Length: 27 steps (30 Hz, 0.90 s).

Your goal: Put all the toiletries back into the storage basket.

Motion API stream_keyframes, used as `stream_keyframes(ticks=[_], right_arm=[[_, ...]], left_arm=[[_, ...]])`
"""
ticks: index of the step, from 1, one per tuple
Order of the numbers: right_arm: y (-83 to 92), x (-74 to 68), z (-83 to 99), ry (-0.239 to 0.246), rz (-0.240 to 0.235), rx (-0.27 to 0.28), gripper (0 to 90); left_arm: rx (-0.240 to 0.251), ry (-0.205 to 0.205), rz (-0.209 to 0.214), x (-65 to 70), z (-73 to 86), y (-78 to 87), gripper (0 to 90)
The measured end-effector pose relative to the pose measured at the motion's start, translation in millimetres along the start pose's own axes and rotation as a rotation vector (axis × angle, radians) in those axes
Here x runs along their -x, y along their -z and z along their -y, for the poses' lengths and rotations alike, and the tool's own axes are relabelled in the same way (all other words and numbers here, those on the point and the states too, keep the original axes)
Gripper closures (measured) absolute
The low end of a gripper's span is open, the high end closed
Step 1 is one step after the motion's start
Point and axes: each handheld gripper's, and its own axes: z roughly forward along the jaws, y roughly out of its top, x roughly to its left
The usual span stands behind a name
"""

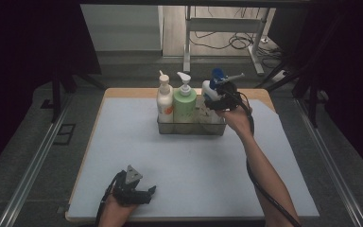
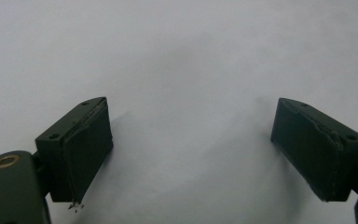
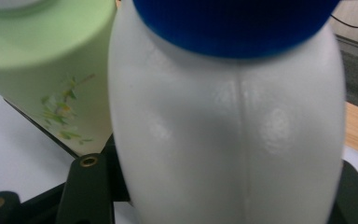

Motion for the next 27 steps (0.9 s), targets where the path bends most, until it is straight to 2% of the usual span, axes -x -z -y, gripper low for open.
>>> stream_keyframes(ticks=[9,13,19,24,27], right_arm=[[-7.6,-0.3,4.6,0.005,0.007,-0.023,40.8],[-7.5,2.2,5.8,-0.012,0.000,-0.019,40.3],[-5.8,8.4,7.1,-0.031,-0.038,-0.037,38.4],[-4.2,12.0,10.4,-0.044,-0.067,-0.012,34.4],[-2.7,11.6,11.2,-0.039,-0.061,0.003,30.4]], left_arm=[[-0.001,0.000,-0.001,0.0,0.0,0.1,12.1],[-0.001,0.001,0.000,0.1,0.0,0.1,12.1],[-0.001,0.001,0.000,0.3,0.0,0.0,12.1],[-0.002,0.001,0.000,0.2,0.0,0.1,12.1],[-0.001,0.001,0.000,0.3,0.0,0.1,12.1]])
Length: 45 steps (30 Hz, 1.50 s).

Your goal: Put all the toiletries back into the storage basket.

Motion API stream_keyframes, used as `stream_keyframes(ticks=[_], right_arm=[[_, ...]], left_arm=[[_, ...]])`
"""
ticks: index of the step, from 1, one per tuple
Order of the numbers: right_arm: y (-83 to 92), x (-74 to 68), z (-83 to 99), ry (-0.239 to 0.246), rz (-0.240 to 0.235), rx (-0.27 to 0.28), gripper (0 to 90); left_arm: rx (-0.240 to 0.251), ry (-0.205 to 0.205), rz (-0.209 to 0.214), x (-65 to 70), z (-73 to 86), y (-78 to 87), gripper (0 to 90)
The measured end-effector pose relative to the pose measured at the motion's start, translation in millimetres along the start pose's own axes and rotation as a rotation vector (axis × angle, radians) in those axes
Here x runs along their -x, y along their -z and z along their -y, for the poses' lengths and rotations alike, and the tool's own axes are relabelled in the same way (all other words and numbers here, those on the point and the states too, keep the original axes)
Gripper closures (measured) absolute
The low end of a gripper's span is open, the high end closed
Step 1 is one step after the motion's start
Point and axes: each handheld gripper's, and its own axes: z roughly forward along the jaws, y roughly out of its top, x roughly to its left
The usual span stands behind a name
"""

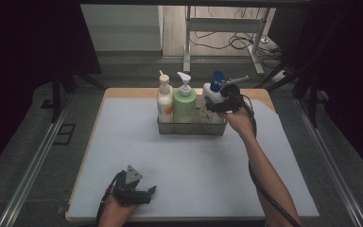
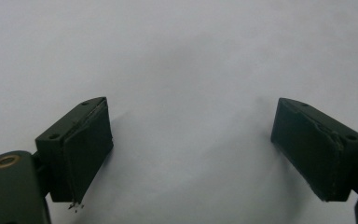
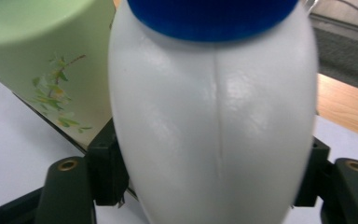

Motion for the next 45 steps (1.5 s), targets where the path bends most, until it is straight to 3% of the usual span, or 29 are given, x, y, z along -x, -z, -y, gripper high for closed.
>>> stream_keyframes(ticks=[11,19,30,34,40,41,45], right_arm=[[13.7,-1.3,10.2,-0.001,-0.010,0.029,24.7],[26.7,-5.0,20.2,0.029,-0.018,0.030,30.7],[50.7,0.6,37.1,0.030,-0.041,0.037,52.3],[55.4,5.8,43.4,0.029,-0.013,0.037,61.4],[53.2,15.5,47.1,0.010,0.017,0.033,72.8],[47.1,20.1,47.6,0.003,0.035,0.029,79.3],[36.5,24.5,46.8,-0.007,0.049,0.026,87.2]], left_arm=[[0.000,-0.003,-0.001,-0.2,0.0,0.0,12.1],[0.001,-0.003,0.000,0.0,0.0,-0.1,12.1],[0.000,-0.003,-0.001,0.1,-0.1,0.0,12.1],[0.000,-0.004,-0.001,0.1,-0.1,0.0,12.1],[0.000,-0.003,-0.001,0.1,-0.1,0.0,12.1],[0.000,-0.003,-0.001,0.1,-0.1,0.0,12.1],[0.000,-0.003,-0.001,0.0,-0.1,0.0,12.1]])
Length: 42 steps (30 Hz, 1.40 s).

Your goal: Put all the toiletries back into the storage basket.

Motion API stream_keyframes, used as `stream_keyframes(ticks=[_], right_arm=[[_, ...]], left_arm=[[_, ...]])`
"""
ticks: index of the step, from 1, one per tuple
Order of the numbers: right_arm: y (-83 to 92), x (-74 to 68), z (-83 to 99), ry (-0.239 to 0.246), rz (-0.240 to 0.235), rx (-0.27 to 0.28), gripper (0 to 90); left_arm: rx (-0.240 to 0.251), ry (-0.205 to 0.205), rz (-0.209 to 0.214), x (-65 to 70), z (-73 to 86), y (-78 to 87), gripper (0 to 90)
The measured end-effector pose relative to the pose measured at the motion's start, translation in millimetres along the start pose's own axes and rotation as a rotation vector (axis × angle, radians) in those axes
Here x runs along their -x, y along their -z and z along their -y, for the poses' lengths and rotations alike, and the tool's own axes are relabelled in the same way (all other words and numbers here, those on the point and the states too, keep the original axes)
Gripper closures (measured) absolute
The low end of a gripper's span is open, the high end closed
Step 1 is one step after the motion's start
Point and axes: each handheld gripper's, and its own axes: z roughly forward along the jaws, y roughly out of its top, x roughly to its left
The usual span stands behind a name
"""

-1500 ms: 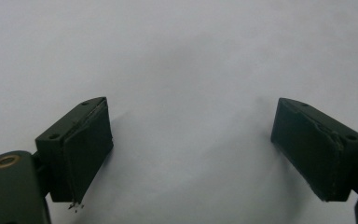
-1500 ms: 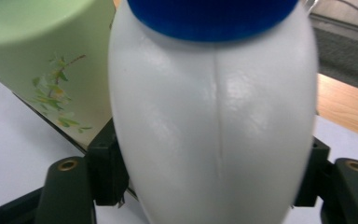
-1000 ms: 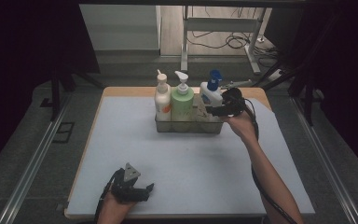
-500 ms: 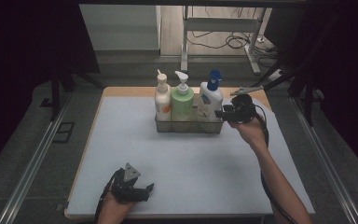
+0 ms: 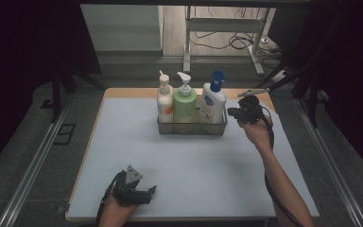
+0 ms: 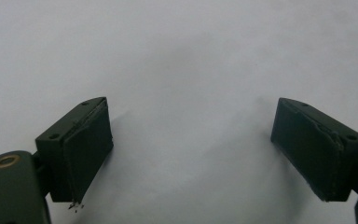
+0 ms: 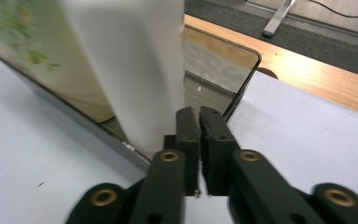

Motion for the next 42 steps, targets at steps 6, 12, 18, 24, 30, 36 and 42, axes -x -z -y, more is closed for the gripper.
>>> stream_keyframes(ticks=[6,12,18,24,30,36,42], right_arm=[[-19.1,4.4,-2.6,-0.018,0.011,-0.021,89.6],[-31.8,9.3,-6.7,-0.036,0.004,-0.022,89.5],[-43.8,14.5,-7.8,-0.060,-0.018,-0.027,89.5],[-55.3,13.2,-6.9,-0.048,-0.047,-0.038,89.5],[-62.4,10.6,-3.4,-0.048,-0.047,-0.056,89.5],[-67.4,6.6,-2.1,-0.040,-0.049,-0.068,89.5],[-71.5,6.1,0.6,-0.041,-0.050,-0.082,89.5]], left_arm=[[-0.001,-0.002,0.000,-0.2,0.0,0.1,12.1],[-0.001,-0.002,0.000,-0.2,0.0,0.1,12.1],[-0.001,-0.001,0.000,-0.2,0.0,0.1,12.1],[-0.001,0.002,0.001,-0.1,0.0,0.0,12.1],[-0.001,0.001,0.001,-0.2,0.0,0.0,12.1],[-0.002,0.001,0.001,-0.1,0.0,0.0,12.1],[-0.001,0.002,0.001,-0.1,0.0,0.0,12.1]])
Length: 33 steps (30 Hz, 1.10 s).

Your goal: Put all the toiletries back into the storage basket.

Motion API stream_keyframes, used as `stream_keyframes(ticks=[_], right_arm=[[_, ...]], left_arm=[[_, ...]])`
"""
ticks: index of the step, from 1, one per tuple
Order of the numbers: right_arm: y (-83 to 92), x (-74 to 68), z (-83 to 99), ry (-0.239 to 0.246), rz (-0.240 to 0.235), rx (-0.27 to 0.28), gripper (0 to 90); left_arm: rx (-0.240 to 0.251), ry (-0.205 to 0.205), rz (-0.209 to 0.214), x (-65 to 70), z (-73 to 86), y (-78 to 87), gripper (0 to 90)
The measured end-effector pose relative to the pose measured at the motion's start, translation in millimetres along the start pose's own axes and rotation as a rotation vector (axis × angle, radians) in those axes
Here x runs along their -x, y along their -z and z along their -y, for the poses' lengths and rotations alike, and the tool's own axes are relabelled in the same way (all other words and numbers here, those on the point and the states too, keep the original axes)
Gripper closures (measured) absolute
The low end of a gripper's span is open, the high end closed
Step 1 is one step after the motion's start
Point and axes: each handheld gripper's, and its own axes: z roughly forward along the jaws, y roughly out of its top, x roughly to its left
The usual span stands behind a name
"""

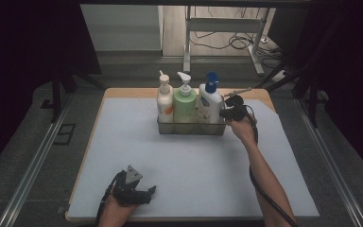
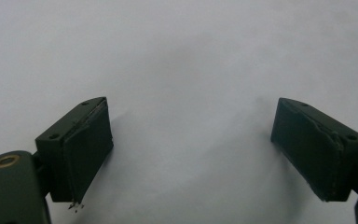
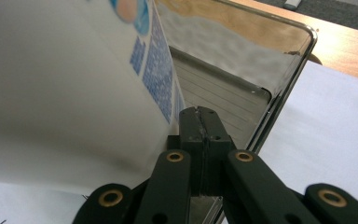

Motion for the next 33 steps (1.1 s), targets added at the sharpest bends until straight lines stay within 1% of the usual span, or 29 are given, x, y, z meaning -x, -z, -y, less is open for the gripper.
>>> stream_keyframes(ticks=[7,17,24,26,33], right_arm=[[-3.1,-1.9,1.9,0.006,-0.004,-0.008,89.5],[-7.3,-8.0,2.1,0.014,-0.018,-0.012,89.4],[-8.1,-10.3,1.7,0.010,-0.022,-0.018,89.5],[-8.8,-10.7,1.7,0.024,-0.026,-0.016,89.5],[-11.1,-17.0,1.1,0.029,-0.038,-0.020,89.4]], left_arm=[[0.000,-0.001,0.000,0.0,0.0,0.0,12.1],[0.000,-0.001,0.000,0.0,0.0,0.0,12.1],[0.000,-0.001,0.000,0.0,-0.1,0.0,12.1],[0.000,-0.001,0.000,0.0,-0.1,0.0,12.1],[-0.002,-0.003,-0.001,-0.2,-0.1,0.1,12.1]])
